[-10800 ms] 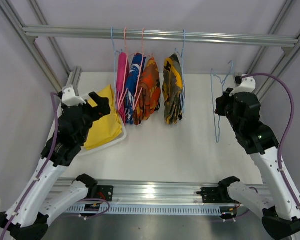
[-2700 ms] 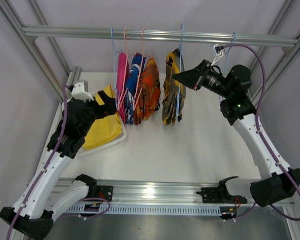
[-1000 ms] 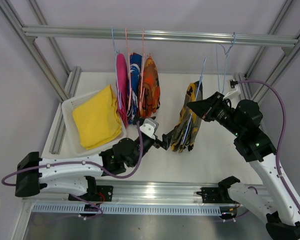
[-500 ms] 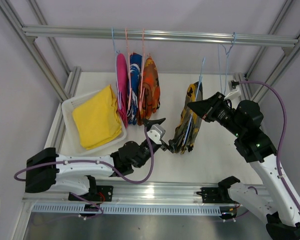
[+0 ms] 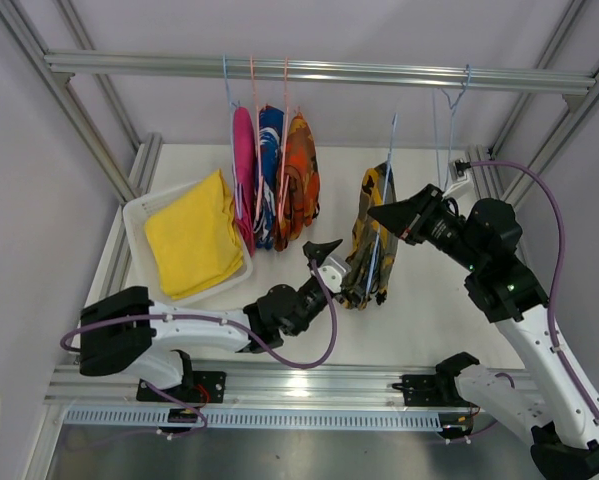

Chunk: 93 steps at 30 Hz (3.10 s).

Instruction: Remove the trousers from the hanger

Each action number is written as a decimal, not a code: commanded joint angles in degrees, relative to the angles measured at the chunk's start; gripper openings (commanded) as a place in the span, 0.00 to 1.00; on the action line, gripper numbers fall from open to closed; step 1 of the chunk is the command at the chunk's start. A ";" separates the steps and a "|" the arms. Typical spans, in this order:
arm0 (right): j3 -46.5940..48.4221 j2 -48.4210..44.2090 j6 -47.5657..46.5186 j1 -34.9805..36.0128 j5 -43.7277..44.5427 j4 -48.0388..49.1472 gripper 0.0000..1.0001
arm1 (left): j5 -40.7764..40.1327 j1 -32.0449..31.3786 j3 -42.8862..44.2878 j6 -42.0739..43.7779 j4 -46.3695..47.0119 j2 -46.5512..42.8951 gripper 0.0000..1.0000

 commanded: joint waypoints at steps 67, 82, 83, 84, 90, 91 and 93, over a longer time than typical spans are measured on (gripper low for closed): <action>-5.24 -1.95 -1.58 0.15 -5.88 16.40 0.00 | -3.77 6.08 5.78 -0.05 9.29 7.03 0.99; -5.68 -1.78 -2.81 0.14 -5.80 16.49 0.00 | -2.01 4.67 7.79 -1.89 4.19 5.10 0.99; -5.77 -1.86 -2.90 0.06 -5.80 16.40 0.00 | -2.18 4.67 7.97 -1.89 3.93 5.71 0.99; -5.85 -1.95 -2.81 0.06 -5.88 16.40 0.00 | -2.71 4.59 8.41 -1.80 3.58 6.15 0.99; -5.86 -3.01 -2.64 -0.03 -5.97 16.40 0.00 | -9.20 4.93 13.50 3.28 3.05 10.89 0.99; -5.68 -3.36 -2.55 -0.03 -6.06 16.40 0.00 | -10.43 5.11 13.77 3.64 3.22 12.21 0.95; -5.42 -3.53 -2.29 0.06 -6.15 16.40 0.00 | -11.15 5.64 14.13 4.00 3.66 13.18 0.86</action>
